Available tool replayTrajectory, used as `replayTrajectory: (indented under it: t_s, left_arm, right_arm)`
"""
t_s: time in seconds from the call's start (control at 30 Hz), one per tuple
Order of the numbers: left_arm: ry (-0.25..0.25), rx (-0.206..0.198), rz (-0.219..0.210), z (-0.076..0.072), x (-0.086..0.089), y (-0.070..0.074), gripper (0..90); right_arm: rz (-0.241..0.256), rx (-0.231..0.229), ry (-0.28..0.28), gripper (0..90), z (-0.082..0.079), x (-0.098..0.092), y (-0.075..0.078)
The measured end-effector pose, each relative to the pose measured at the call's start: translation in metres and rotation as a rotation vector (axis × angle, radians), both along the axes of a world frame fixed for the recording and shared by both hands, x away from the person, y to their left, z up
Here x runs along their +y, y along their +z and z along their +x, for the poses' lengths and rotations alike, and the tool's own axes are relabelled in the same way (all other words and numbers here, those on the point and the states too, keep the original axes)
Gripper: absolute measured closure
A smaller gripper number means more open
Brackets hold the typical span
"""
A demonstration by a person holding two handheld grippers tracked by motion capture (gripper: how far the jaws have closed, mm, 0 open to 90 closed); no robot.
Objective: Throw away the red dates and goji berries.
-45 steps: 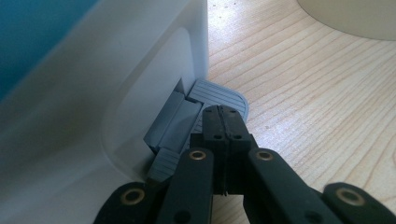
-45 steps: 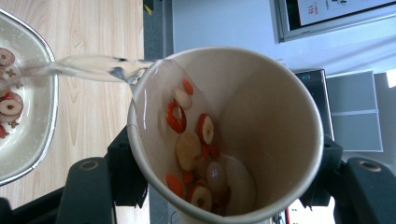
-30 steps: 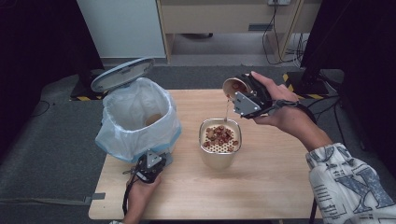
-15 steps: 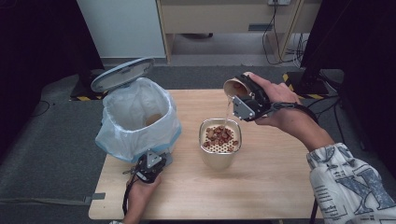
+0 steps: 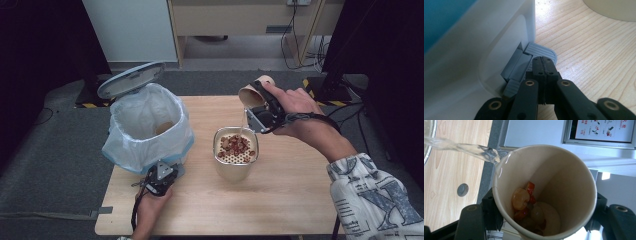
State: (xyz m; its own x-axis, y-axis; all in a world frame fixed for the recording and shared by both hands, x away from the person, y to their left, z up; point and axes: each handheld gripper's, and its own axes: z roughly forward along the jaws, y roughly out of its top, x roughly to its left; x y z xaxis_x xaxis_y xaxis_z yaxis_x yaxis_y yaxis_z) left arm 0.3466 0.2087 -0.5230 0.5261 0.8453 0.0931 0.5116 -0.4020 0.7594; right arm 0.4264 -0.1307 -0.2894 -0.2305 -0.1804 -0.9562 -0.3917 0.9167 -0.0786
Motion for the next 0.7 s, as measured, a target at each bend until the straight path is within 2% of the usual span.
replayTrajectory:
  t_s: [0.7]
  left_arm:
    - [0.0,0.0,0.0,0.0,-0.0001,0.0,89.6]
  right_arm:
    - [0.011,-0.012,0.002,33.5,-0.0014,-0.0007,0.0037]
